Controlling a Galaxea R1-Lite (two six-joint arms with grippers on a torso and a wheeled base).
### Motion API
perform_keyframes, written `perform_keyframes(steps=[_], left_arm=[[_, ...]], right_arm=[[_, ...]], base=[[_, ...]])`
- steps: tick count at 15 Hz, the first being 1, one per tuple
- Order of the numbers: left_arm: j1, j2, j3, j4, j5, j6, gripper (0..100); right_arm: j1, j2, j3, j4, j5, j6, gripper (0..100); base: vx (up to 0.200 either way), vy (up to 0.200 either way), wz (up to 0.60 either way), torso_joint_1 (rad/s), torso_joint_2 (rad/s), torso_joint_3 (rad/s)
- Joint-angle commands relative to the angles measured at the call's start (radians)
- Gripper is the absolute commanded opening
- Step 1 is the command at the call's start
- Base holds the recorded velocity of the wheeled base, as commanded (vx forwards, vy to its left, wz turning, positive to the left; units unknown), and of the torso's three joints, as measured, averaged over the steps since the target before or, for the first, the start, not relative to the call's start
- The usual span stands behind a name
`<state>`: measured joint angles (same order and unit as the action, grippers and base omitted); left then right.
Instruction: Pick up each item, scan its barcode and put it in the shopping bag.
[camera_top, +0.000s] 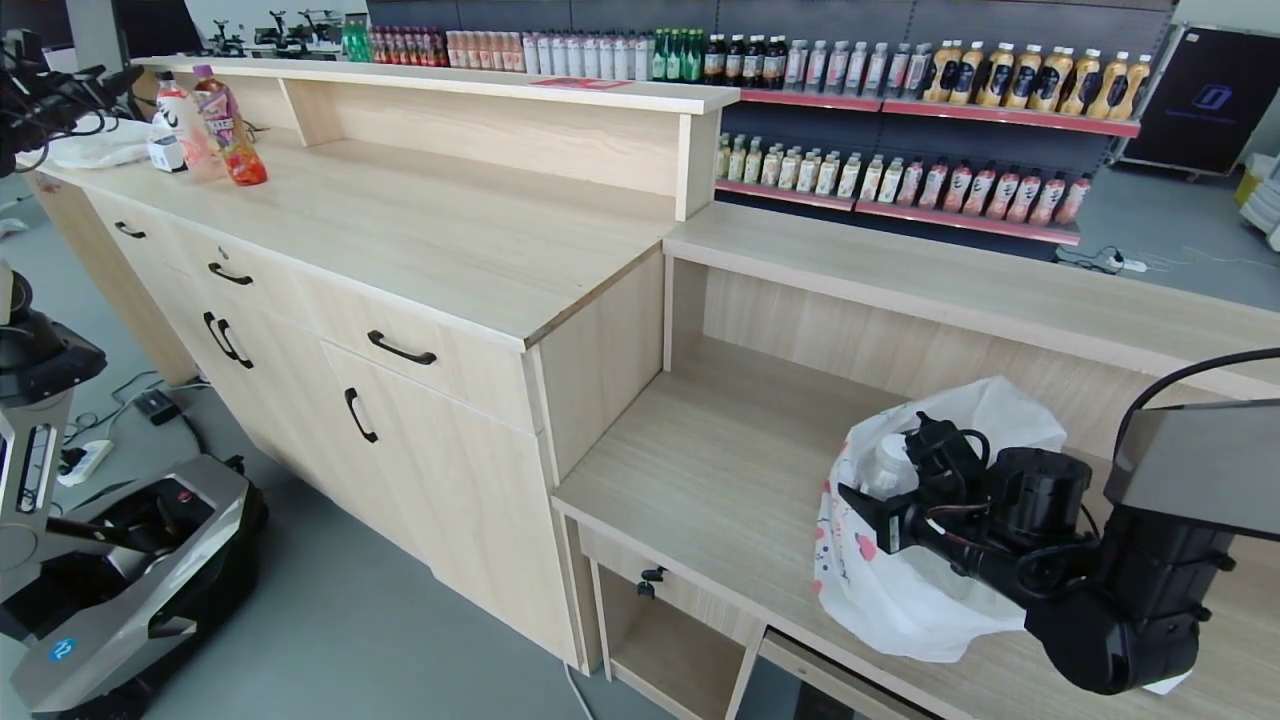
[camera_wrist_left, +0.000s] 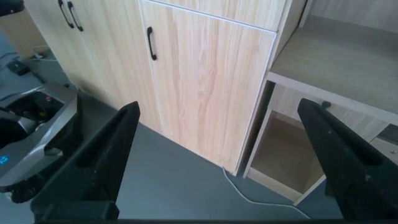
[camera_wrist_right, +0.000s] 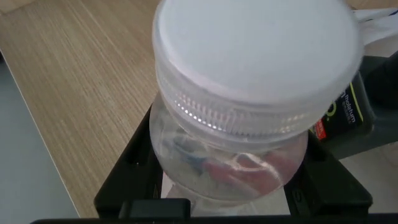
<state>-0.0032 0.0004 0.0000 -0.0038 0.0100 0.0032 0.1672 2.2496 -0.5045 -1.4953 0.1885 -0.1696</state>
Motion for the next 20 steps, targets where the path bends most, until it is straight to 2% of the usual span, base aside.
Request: perform_keyframes(steps=[1,7,8,11,13,15,18,20], left_arm=[[0.000,0.000,0.000,-0.001,0.001,0.000,100],[0.000,0.000,0.000,-0.001,0.001,0.000,100],[0.000,0.000,0.000,-0.001,0.001,0.000,100],[0.000,0.000,0.000,-0.001,0.001,0.000,100],[0.000,0.000,0.000,-0.001,0.001,0.000,100],[0.000,0.000,0.000,-0.001,0.001,0.000,100],[0.000,0.000,0.000,-0.001,0.001,0.000,100],[0.000,0.000,0.000,-0.001,0.001,0.000,100]], right_arm=[[-0.008,-0.041,0.009,0.006,0.002,0.005,100],[-0.048,-0.334,0.018,0.213,-0.004,-0.022,100],[-0.060,-0.412,0.018,0.299,-0.006,-0.054,100],[-0.187,-0.817,0.026,0.731,-0.001,-0.208,100],[-0.311,-1.006,0.053,0.869,0.000,-0.245,100],[-0.425,-1.071,0.064,0.912,0.002,-0.292,100],[-0.519,-1.090,0.067,0.894,0.000,-0.297,100],[-0.627,-1.082,0.080,0.889,-0.001,-0.312,100]], base=[[0.000,0.000,0.00,0.000,0.00,0.000],[0.000,0.000,0.00,0.000,0.00,0.000],[0.000,0.000,0.00,0.000,0.00,0.000],[0.000,0.000,0.00,0.000,0.00,0.000],[0.000,0.000,0.00,0.000,0.00,0.000],[0.000,0.000,-0.30,-0.001,0.00,0.001],[0.000,0.000,-0.60,-0.004,0.00,0.007],[0.000,0.000,-0.60,0.005,0.00,0.002]])
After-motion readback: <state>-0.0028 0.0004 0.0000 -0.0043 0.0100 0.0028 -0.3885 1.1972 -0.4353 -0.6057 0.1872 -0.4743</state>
